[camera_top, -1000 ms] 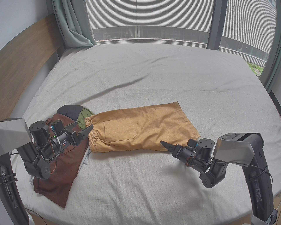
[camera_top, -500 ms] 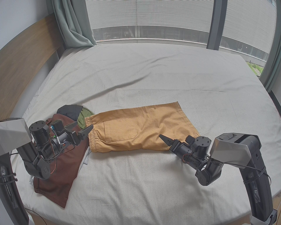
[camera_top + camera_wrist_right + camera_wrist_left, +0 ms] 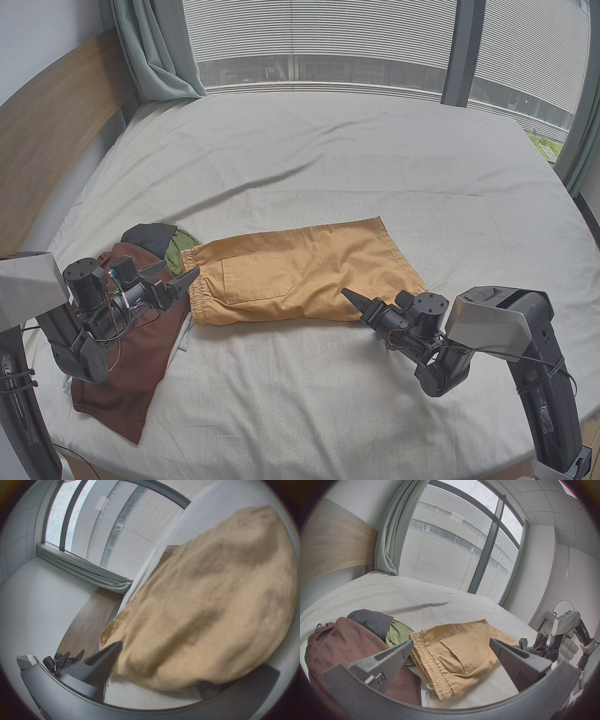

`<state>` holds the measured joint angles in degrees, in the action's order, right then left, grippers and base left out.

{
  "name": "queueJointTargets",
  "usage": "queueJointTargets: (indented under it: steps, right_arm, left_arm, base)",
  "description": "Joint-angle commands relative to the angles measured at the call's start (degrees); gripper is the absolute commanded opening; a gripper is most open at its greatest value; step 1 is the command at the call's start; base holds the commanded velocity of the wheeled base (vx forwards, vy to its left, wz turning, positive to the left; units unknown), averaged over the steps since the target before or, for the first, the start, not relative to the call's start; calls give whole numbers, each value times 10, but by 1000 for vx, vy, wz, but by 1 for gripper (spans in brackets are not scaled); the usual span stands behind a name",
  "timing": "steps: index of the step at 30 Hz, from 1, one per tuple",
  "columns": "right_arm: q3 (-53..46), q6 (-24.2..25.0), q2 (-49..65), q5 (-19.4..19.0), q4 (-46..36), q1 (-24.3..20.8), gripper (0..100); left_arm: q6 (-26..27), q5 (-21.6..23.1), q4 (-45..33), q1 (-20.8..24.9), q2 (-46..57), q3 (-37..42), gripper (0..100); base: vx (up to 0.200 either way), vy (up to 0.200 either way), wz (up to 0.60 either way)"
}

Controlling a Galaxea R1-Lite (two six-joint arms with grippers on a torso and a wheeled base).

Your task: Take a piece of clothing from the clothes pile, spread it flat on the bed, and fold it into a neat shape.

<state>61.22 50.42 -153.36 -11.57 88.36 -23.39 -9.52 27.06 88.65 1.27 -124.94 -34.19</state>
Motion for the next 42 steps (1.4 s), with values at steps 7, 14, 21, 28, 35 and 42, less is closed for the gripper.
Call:
queueJointTargets:
  steps: [7,14,21,28,35,42]
  right_arm:
    - [0,0,-6,0,1,0,0]
    - [-25,-1,2,-1,1,4,0]
    - [-73,-1,37,-1,1,2,0]
    - [-126,-1,66,-2,1,1,0]
    - [-182,-2,89,-2,2,1,0]
    - [-263,-4,126,0,2,0,0]
  left_arm:
    - [-1,0,0,0,-5,-1,100]
    - [-1,0,0,0,-7,-2,100]
    - [-4,0,0,-1,-7,-2,100]
    - [-9,0,0,-1,-6,-3,100]
    - [-9,0,0,-1,-7,-2,100]
    - [-25,1,0,3,-3,-2,100]
  base:
    - [0,0,0]
    - [0,0,0]
    - [0,0,0]
    - [0,0,0]
    - [0,0,0]
    - [0,0,0]
